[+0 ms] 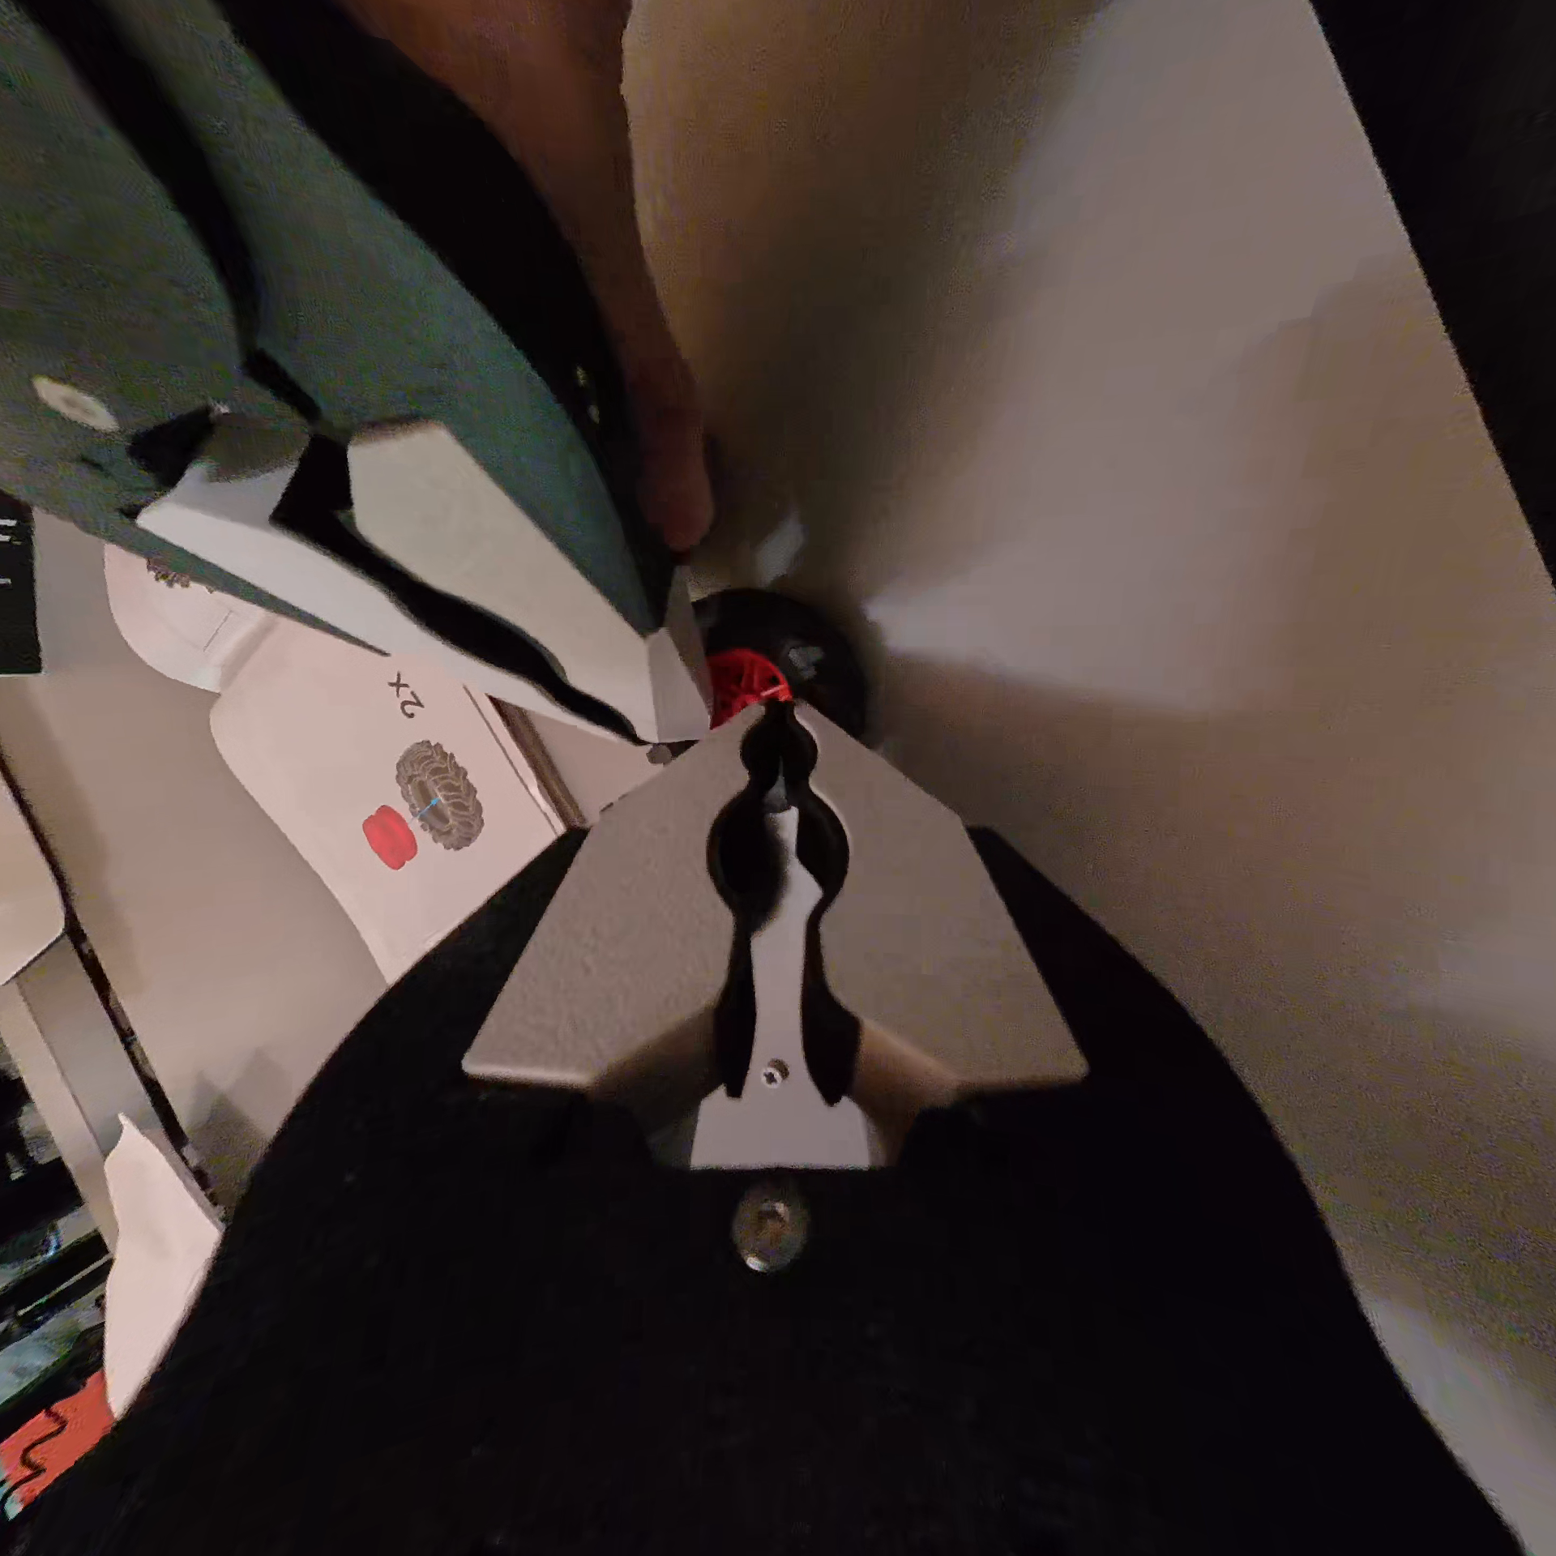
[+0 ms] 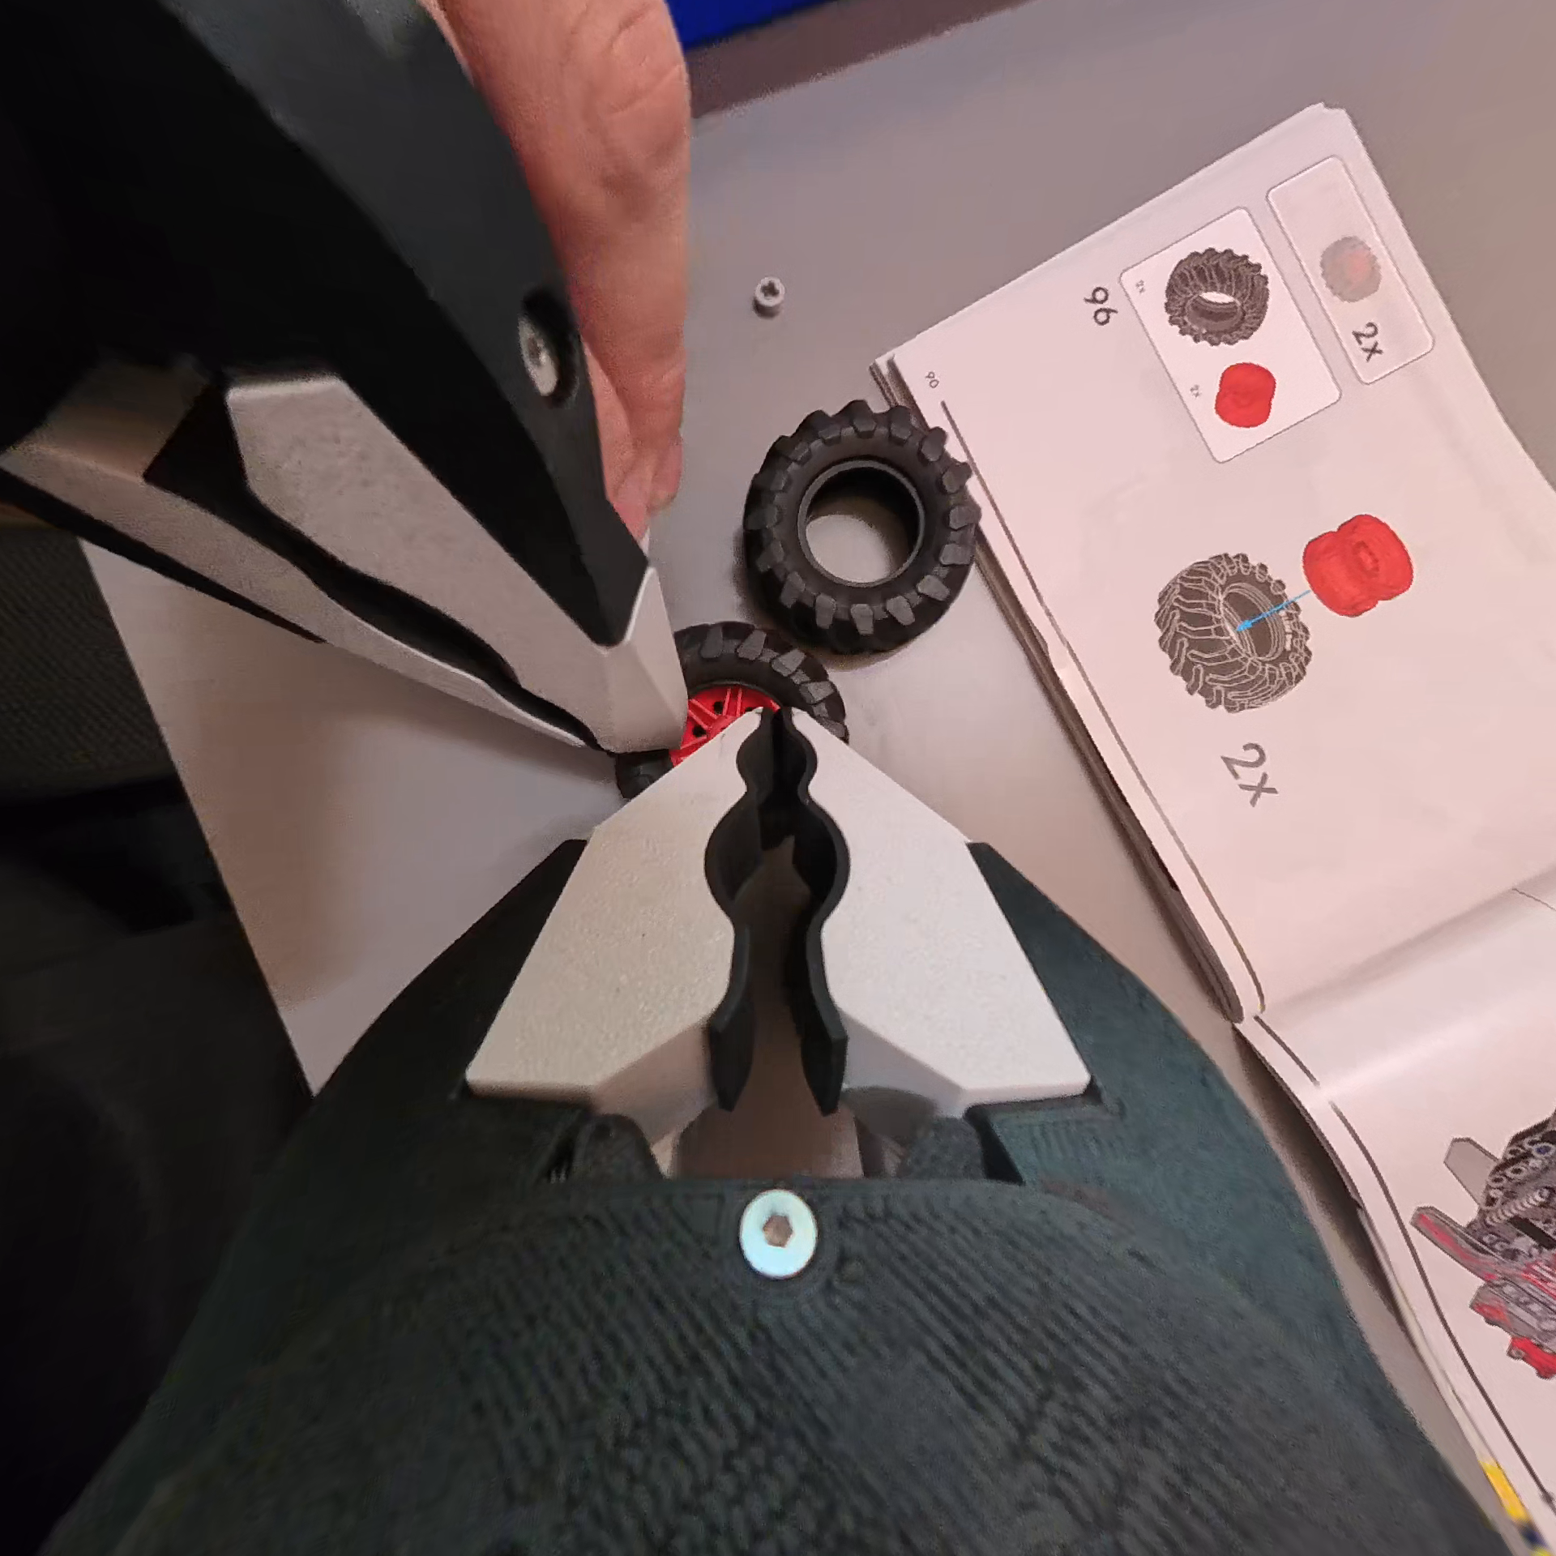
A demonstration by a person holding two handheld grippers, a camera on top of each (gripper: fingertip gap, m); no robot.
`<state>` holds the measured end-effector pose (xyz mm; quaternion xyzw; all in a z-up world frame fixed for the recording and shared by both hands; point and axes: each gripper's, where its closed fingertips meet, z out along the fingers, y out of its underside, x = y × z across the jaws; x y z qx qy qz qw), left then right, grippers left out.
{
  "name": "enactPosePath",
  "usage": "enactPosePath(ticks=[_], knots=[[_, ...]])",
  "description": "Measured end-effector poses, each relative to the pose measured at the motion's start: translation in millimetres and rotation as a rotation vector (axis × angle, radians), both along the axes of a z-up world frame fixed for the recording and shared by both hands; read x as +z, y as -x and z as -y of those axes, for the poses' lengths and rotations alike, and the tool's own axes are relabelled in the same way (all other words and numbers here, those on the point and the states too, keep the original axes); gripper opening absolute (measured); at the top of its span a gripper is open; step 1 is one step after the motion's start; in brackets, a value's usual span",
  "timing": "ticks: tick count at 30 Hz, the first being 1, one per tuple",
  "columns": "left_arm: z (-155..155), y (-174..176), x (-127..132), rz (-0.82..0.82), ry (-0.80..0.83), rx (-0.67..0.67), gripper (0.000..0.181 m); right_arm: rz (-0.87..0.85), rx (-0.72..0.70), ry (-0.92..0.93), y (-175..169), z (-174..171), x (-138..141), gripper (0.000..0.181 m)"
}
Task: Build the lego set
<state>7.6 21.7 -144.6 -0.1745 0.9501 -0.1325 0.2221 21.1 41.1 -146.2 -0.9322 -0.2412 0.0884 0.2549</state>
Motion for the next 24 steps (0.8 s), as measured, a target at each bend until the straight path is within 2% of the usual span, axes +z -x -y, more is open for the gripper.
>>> enactPosePath(ticks=[12, 22, 24], knots=[[2.9, 6.0, -3.0, 0.199, -0.159, 0.072, 0.0, 0.086, 0.012, 0.031, 3.5, -2.7, -1.1, 0.0], [4.2, 4.9, -5.2, 0.302, -0.463, 0.041, 0.0, 0.074, 0.004, 0.002, 5.9, -4.1, -1.7, 0.0], [3.6, 4.2, -4.7, 0.304, -0.453, 0.057, 0.0, 0.08, 0.013, -0.008, 6.3, -4.1, -1.8, 0.0]])
